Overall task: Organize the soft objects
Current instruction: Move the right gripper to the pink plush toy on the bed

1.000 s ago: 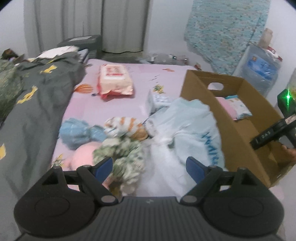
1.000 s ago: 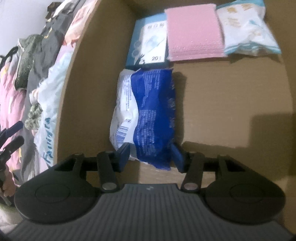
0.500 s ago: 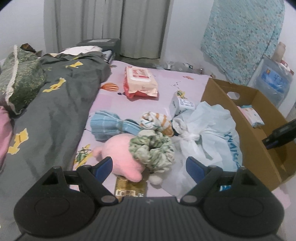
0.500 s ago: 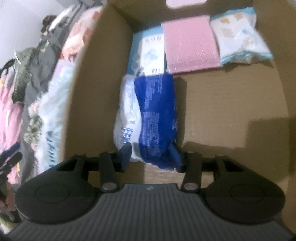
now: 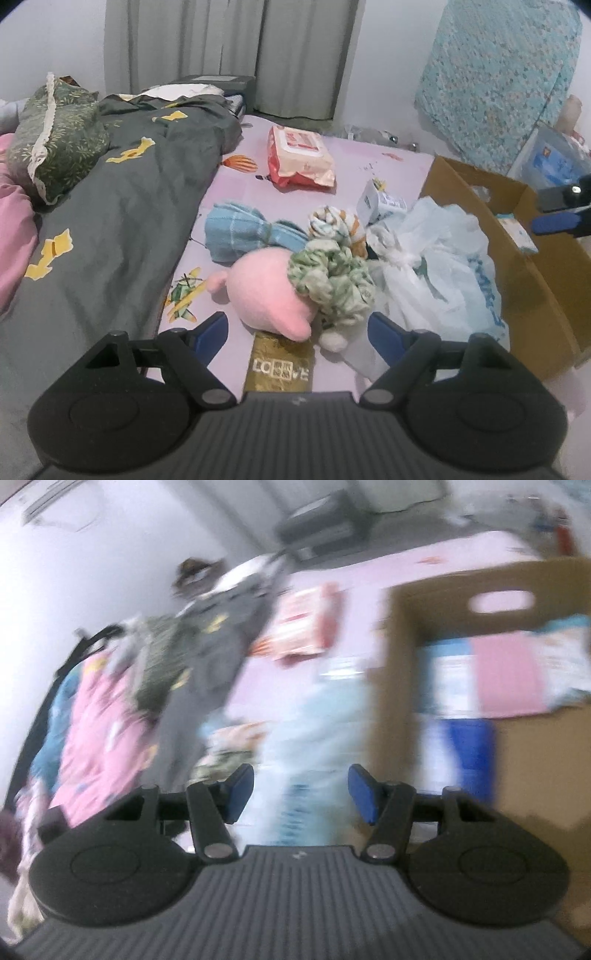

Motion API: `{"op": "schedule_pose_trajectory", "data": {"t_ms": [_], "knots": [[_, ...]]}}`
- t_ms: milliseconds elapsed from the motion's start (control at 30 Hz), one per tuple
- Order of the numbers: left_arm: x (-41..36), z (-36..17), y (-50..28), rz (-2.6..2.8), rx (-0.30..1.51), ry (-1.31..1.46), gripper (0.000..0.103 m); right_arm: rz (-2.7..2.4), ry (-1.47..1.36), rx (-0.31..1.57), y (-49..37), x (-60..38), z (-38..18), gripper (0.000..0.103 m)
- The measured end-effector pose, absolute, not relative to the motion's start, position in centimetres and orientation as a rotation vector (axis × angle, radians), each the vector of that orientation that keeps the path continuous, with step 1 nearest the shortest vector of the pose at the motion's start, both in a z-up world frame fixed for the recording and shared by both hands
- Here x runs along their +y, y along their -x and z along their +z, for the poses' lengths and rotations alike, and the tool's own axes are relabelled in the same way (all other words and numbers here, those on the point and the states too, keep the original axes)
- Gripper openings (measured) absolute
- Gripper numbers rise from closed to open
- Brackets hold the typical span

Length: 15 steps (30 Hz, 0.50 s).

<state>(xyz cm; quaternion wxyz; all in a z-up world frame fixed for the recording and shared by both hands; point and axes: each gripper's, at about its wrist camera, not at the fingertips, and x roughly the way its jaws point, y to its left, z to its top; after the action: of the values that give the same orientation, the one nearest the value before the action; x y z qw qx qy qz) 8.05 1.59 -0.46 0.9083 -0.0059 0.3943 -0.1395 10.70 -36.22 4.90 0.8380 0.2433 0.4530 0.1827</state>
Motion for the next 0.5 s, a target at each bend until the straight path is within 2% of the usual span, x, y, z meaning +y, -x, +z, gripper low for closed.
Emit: {"op": "schedule_pose_trajectory", "data": {"t_ms": [200,300,500], "knots": [[3.1,0.2,-9.8,-0.253,0.787,0.086,0.079,0.531,-0.464,0.982,-15.3,-28.5,5.4,0.056],[3.7,0.0,-10.6,-0.247,0.796,0.103,0.073,0.563,-0.435,0.996,-18.0,-25.4,5.5,0.056],[4.4,-1.7,-11.3,-0.271,0.857,0.117,0.053,0.658,-0.469,1.101,-21.4,-20.4,4.0,0.056]]}}
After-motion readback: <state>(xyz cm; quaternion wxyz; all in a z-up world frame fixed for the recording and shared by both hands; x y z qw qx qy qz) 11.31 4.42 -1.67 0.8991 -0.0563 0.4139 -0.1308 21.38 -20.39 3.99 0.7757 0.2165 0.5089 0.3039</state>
